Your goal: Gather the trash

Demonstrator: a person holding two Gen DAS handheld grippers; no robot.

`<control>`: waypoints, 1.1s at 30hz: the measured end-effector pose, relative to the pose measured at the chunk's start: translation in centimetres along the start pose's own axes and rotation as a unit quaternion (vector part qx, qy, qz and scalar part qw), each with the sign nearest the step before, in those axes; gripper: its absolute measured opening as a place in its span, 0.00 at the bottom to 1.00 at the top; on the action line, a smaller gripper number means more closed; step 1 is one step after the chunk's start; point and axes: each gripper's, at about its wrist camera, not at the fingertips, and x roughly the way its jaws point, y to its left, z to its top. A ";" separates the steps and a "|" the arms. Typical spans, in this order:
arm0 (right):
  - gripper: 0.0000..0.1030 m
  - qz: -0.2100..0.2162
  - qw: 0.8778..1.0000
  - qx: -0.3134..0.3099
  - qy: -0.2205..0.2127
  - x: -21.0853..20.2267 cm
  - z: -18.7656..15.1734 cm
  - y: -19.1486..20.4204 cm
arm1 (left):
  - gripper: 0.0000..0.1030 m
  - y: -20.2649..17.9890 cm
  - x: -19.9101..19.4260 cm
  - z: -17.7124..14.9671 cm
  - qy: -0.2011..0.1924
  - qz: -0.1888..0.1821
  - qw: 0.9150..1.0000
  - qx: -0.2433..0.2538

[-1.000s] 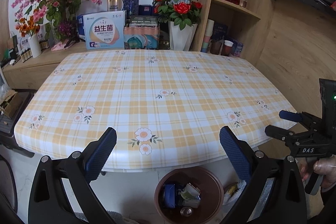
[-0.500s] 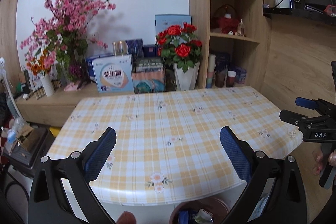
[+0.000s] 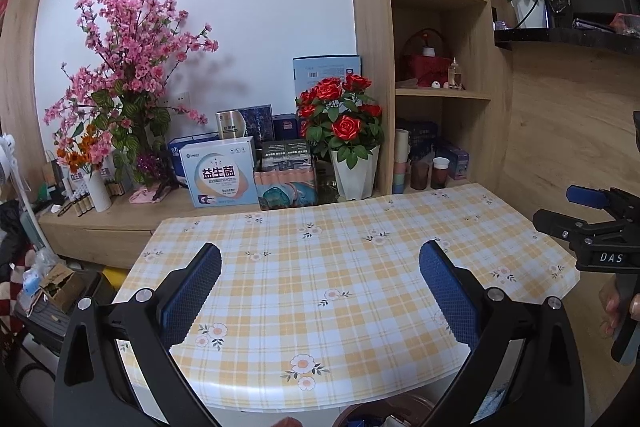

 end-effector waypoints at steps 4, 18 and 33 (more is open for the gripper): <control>0.94 0.000 1.000 0.001 0.000 -0.1 0.0 0.0 | 0.94 0.0 0.0 -0.1 0.002 0.002 1.000 -0.001; 0.94 -0.001 1.000 0.002 0.000 -0.2 0.0 0.1 | 0.94 0.4 0.1 -0.4 0.007 0.002 1.000 -0.004; 0.94 0.000 1.000 0.002 0.004 -0.2 -0.1 0.4 | 0.94 0.8 0.1 -0.4 0.006 0.009 1.000 -0.006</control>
